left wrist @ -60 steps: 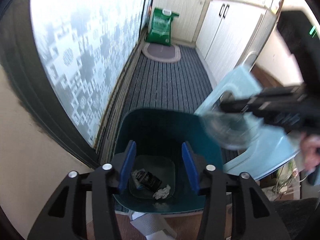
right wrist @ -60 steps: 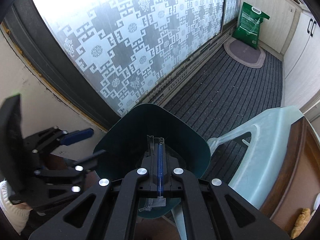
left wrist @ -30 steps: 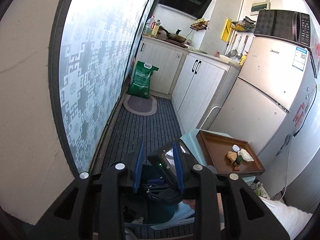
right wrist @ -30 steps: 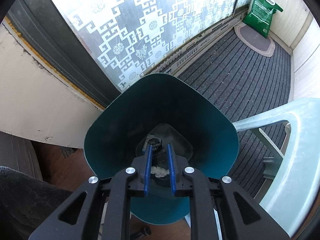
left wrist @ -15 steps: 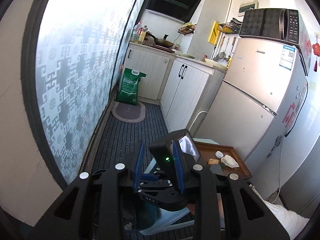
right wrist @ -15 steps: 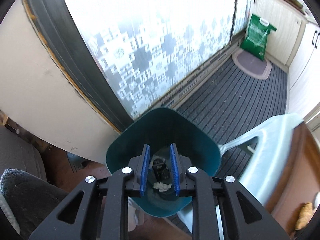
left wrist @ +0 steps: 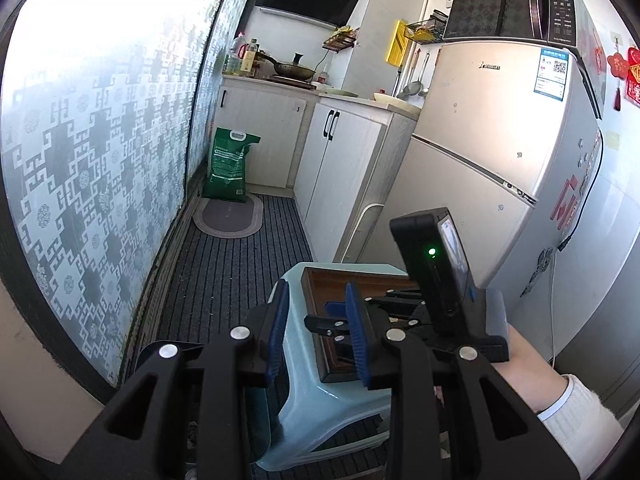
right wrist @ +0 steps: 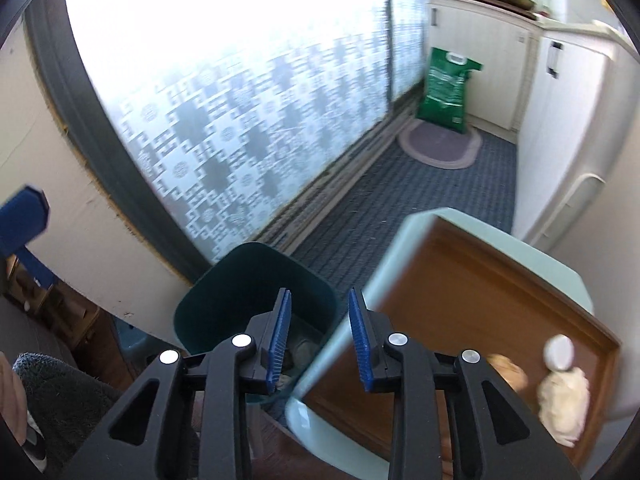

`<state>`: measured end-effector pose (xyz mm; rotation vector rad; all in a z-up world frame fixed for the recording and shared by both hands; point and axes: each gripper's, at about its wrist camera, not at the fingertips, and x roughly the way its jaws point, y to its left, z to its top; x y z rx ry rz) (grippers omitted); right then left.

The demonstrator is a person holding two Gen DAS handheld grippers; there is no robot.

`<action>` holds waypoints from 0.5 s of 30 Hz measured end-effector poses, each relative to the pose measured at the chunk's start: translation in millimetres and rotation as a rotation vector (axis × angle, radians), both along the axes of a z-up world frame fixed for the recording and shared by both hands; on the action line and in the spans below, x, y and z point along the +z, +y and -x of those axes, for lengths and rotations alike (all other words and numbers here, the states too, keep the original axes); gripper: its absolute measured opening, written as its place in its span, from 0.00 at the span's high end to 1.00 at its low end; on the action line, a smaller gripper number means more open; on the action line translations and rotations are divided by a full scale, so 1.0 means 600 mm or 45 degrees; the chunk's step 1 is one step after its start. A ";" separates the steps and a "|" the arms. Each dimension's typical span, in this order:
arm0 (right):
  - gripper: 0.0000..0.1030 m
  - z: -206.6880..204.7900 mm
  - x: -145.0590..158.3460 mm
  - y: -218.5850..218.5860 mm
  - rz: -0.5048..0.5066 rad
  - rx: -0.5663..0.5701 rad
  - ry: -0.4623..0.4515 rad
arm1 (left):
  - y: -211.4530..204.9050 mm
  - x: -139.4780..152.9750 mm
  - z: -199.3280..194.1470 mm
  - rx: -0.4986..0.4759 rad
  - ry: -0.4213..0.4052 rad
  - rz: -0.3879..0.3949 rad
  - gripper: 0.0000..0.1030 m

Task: Collect trash
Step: 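Move both grippers back over the wooden tray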

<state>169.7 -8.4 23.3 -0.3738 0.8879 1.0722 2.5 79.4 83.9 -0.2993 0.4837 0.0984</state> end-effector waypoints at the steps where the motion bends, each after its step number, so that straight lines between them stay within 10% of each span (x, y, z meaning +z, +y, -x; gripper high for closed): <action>1: 0.70 -0.005 0.000 -0.010 -0.004 -0.013 0.002 | -0.005 -0.003 -0.006 -0.008 0.008 0.000 0.68; 15: 0.61 -0.086 0.008 -0.158 -0.055 -0.239 0.039 | -0.084 -0.080 -0.104 -0.160 0.196 0.003 0.59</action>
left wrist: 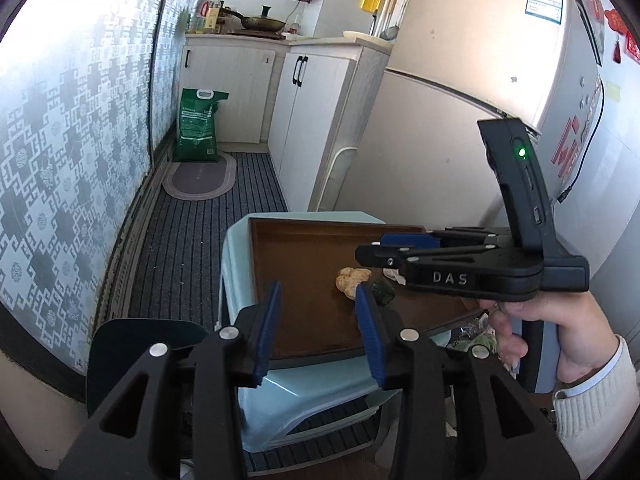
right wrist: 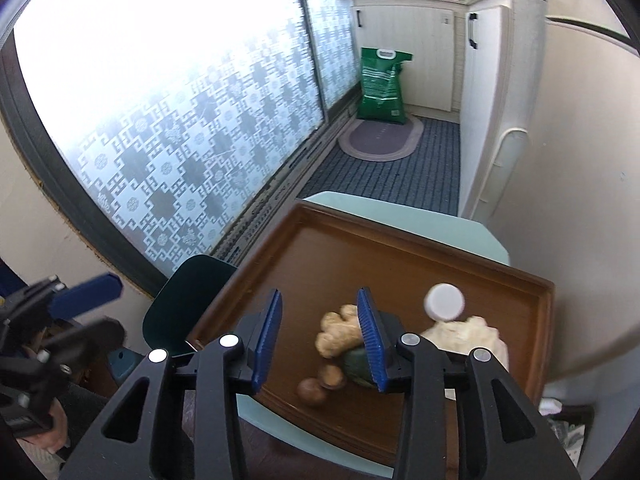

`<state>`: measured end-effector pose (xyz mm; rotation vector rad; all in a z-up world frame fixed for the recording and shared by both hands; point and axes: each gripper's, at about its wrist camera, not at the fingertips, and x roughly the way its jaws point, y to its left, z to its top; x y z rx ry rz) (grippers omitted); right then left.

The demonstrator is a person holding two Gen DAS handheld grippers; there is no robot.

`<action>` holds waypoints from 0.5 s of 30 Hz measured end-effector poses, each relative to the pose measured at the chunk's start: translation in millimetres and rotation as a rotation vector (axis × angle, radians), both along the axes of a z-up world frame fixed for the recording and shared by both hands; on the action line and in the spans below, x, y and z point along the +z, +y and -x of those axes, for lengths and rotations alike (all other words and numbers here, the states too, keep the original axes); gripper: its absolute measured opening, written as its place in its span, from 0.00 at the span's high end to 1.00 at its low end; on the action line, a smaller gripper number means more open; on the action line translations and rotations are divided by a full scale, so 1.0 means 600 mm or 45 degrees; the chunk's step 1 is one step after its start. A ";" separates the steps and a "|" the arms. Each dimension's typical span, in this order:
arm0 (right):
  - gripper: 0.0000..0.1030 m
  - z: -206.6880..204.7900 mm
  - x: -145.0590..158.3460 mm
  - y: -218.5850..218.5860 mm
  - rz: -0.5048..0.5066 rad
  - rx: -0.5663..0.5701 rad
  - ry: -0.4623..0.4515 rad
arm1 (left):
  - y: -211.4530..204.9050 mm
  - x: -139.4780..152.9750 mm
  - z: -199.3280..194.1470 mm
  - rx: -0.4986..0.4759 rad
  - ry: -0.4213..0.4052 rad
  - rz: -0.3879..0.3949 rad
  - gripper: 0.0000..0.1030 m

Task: Collect trash
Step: 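Move both grippers back over the wooden tray, then grasp the brown walnut shell with the left gripper while the right gripper grasps crumpled white plastic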

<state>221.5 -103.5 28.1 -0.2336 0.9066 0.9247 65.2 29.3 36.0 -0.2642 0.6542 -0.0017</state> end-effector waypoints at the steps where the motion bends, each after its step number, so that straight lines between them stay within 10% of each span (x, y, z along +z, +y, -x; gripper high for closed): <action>1: 0.61 -0.003 -0.001 -0.007 0.001 -0.008 0.003 | -0.008 -0.007 -0.009 -0.022 0.021 0.003 0.57; 15: 0.60 -0.032 -0.019 -0.099 -0.007 -0.098 0.051 | -0.069 -0.086 -0.096 -0.146 0.187 -0.015 0.50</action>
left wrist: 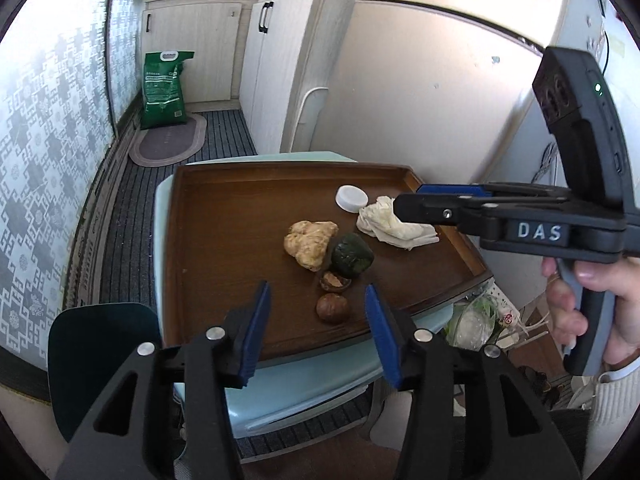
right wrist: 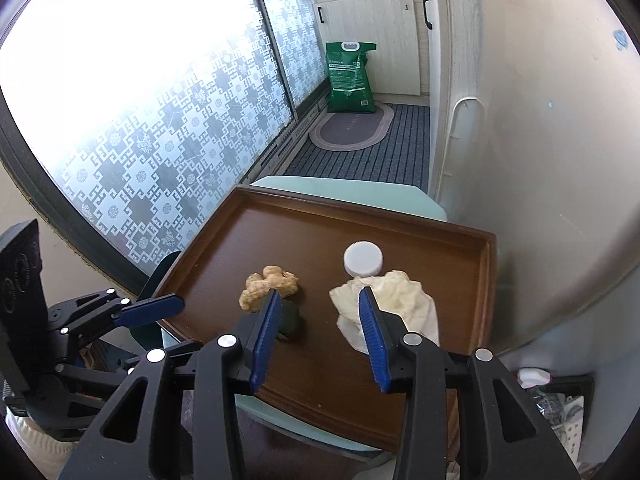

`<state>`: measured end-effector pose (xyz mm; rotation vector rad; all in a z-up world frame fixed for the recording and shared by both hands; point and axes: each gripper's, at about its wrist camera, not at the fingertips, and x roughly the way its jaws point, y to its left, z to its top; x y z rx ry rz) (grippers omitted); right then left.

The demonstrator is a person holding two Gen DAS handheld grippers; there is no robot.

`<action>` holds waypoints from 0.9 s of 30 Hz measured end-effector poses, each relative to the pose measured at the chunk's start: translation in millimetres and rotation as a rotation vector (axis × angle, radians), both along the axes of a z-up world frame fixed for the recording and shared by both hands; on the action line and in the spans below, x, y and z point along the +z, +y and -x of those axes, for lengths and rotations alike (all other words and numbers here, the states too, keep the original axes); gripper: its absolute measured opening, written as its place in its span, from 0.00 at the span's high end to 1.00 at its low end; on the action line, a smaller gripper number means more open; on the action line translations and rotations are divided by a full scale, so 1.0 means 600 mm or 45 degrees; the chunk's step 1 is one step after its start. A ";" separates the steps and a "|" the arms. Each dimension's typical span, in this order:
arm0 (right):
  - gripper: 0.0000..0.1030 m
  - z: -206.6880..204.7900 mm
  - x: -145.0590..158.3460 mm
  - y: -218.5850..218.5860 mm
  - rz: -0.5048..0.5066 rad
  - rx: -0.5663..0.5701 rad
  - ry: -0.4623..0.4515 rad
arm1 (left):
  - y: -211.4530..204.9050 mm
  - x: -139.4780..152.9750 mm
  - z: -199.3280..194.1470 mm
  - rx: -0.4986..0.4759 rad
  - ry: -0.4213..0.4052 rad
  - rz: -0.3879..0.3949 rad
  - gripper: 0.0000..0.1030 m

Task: Collect trash
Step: 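Grasp the brown walnut shell with the left gripper while the right gripper grasps crumpled white plastic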

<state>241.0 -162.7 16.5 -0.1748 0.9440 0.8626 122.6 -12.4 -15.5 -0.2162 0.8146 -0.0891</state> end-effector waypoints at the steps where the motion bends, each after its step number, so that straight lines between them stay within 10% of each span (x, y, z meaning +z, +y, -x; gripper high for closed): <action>1: 0.60 -0.001 0.000 -0.003 -0.003 -0.003 0.002 | -0.004 -0.003 -0.005 -0.010 0.004 -0.009 0.50; 18: 0.45 -0.038 -0.020 -0.061 -0.041 -0.078 0.054 | -0.043 -0.038 -0.052 -0.030 0.030 -0.089 0.55; 27: 0.43 -0.037 -0.037 -0.052 0.063 -0.028 -0.020 | -0.037 -0.040 -0.054 -0.022 0.023 -0.120 0.79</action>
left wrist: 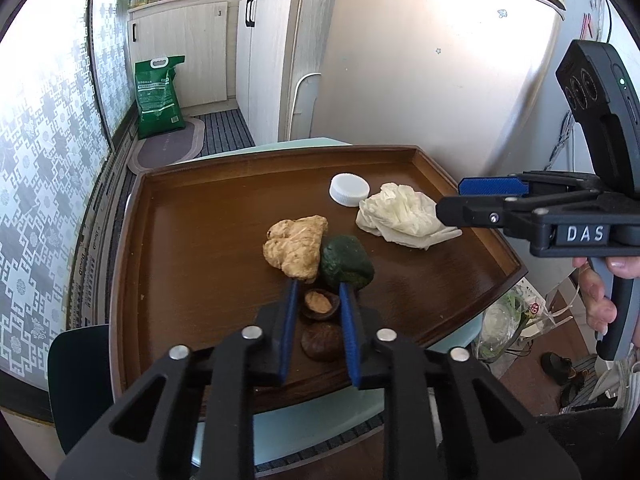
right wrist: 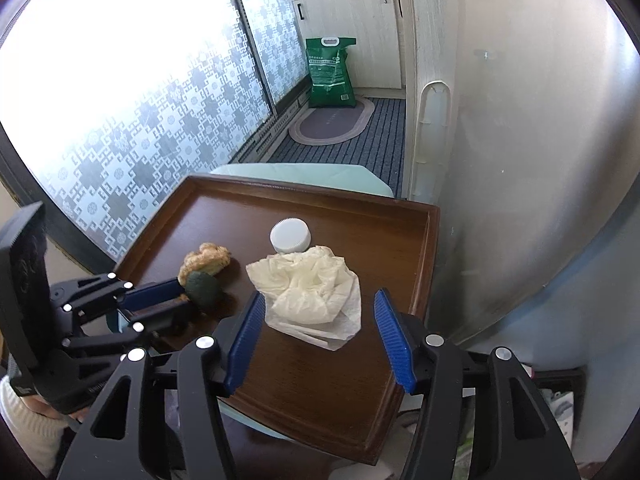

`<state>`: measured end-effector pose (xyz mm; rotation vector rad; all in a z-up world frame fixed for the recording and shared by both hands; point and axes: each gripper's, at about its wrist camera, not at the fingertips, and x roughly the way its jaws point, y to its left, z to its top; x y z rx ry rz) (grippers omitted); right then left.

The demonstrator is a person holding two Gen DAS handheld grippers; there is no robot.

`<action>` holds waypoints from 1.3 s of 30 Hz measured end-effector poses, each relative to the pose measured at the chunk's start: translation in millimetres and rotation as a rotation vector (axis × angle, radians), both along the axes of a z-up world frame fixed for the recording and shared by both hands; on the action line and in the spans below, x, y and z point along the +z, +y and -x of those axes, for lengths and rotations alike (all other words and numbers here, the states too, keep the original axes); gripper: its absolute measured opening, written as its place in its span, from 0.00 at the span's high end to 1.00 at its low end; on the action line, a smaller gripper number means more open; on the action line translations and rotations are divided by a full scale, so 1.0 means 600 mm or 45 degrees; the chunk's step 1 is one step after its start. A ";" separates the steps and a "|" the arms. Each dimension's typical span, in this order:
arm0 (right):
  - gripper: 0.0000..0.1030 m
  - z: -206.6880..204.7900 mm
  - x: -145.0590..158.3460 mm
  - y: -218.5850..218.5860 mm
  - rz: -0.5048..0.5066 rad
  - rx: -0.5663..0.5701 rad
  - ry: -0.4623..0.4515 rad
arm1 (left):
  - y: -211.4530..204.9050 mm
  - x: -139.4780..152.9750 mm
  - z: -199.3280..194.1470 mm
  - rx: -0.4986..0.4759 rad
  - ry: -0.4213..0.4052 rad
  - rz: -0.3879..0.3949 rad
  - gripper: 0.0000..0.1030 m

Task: Collect trash
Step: 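Grasp the brown walnut shell with the left gripper while the right gripper grasps crumpled white plastic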

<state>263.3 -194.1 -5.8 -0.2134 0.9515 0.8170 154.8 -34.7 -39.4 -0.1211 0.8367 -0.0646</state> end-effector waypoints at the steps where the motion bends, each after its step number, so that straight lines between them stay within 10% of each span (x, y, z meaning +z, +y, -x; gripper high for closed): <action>1: 0.42 0.002 -0.002 0.004 0.018 0.007 -0.009 | 0.000 0.000 0.000 -0.003 -0.001 0.000 0.79; 24: 0.41 0.023 -0.028 0.068 0.208 0.111 -0.121 | 0.041 0.032 0.029 0.018 -0.073 0.071 0.80; 39: 0.68 0.024 -0.030 0.090 0.265 0.114 -0.138 | 0.086 0.076 0.076 0.059 -0.168 0.108 0.80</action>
